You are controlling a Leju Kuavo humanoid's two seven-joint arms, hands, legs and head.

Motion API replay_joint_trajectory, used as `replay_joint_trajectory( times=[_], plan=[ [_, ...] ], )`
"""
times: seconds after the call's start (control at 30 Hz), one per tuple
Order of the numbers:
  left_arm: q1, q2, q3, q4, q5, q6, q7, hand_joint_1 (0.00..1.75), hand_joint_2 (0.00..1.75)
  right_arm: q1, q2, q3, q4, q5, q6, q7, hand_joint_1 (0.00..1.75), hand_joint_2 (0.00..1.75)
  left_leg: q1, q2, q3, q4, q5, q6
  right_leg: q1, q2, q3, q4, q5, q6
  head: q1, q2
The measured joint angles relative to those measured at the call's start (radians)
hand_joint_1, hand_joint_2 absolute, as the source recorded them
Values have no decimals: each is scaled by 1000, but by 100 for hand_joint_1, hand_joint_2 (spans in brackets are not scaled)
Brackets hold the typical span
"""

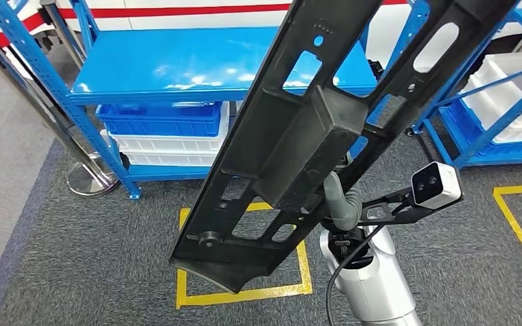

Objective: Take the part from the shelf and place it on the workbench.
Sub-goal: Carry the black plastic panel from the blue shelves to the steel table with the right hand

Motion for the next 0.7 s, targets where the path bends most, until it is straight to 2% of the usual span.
replay_joint_trajectory(
  times=[0.03, 0.1, 0.13, 0.17, 0.2, 0.27, 0.3, 0.33, 0.37, 0.43, 0.47, 0.5, 0.53, 0.57, 0.63, 0.67, 0.7],
  plan=[
    [0, 0, 0, 0, -1, 0, 2, 0, 175, 1, 0, 0, 0, 0, 0, 0, 175, 175, 0, 7, -1, 4, -2, -1, 0, -5, 19, -33, 26, 0, 0, 0],
    [-1, 0, 0, 0, -2, 0, 7, 0, 175, 1, 0, 0, -2, 0, 2, 0, 175, 175, -2, 20, -2, 14, -10, -5, 3, -32, 88, -159, 85, -4, 0, 0],
    [-1, 0, 0, 0, -3, 0, 11, 0, 175, 1, 1, 0, -3, 0, 4, 0, 175, 175, -5, 26, -4, 21, -14, -10, 6, -47, 116, -216, 102, -10, 0, 0],
    [-1, 0, 0, 0, -4, 1, 14, 0, 175, 1, 2, 0, -4, 0, 5, 0, 175, 175, -8, 32, -7, 26, -17, -14, 9, -57, 127, -246, 105, -16, 0, 0],
    [-1, 0, -1, 0, -5, 1, 17, 0, 175, 1, 3, 0, -4, 0, 5, 0, 175, 175, -11, 39, -9, 28, -18, -18, 13, -59, 128, -253, 100, -23, 0, 0],
    [-2, 0, -1, 0, -7, 2, 20, 0, 175, 3, 5, 0, -5, 0, 6, 0, 175, 175, -13, 52, -11, 31, -22, -25, 11, -41, 121, -256, 103, -36, 0, 0],
    [-2, 0, -2, 0, -9, 2, 21, 0, 175, 3, 6, 0, -6, 0, 6, 0, 175, 175, -12, 50, -12, 36, -30, -29, 9, -33, 121, -258, 105, -42, 0, 0],
    [-3, 0, -3, 0, -11, 2, 22, 0, 175, 3, 7, -1, -7, 0, 6, 0, 175, 175, -11, 37, -21, 59, -49, -33, 7, -25, 121, -261, 108, -48, 0, 0],
    [-3, 0, -5, 0, -13, 3, 23, 0, 175, 3, 9, -1, -8, 0, 6, 0, 175, 175, -9, 19, -38, 100, -77, -37, 5, -18, 121, -263, 111, -53, 0, 0],
    [-2, 0, -7, 0, -17, 4, 23, 0, 175, 4, 13, -1, -8, 2, 5, 0, 175, 175, -7, -13, -95, 230, -140, -41, 5, -1, 118, -263, 114, -60, -1, 0],
    [0, 0, -8, 0, -19, 5, 24, 0, 175, 5, 14, -1, -8, 5, 3, 1, 175, 175, -7, -18, -121, 286, -156, -41, 6, 9, 116, -263, 115, -61, 0, 0],
    [1, 0, -9, 0, -21, 5, 24, 0, 175, 6, 14, -1, -8, 8, 0, 2, 175, 175, -7, -20, -135, 315, -156, -40, 7, 20, 115, -262, 117, -62, 0, 0],
    [2, 0, -10, 0, -23, 6, 24, 0, 175, 7, 14, -1, -8, 12, -4, 2, 175, 175, -7, -22, -132, 305, -136, -37, 9, 32, 115, -261, 118, -62, -1, 0],
    [2, 0, -11, 0, -24, 6, 23, 0, 175, 8, 14, -1, -10, 16, -8, 3, 175, 175, -7, -28, -109, 252, -98, -32, 10, 44, 115, -260, 118, -61, 0, 0],
    [1, 2, -14, 0, -29, 9, 22, 0, 175, 9, 14, -1, -13, 26, -18, 2, 175, 175, -7, -64, -50, 119, -32, -18, 10, 65, 114, -257, 121, -58, 0, 0],
    [1, 3, -16, 0, -32, 11, 21, 0, 175, 10, 15, -2, -15, 34, -24, 0, 175, 175, -8, -81, -29, 71, -17, -13, 9, 75, 110, -256, 124, -53, 0, 0],
    [-1, 5, -17, 0, -35, 14, 21, 0, 175, 13, 16, -3, -18, 46, -32, -3, 175, 175, -9, -92, -21, 49, -15, -11, 7, 83, 105, -255, 127, -47, 0, 0]
  ],
)
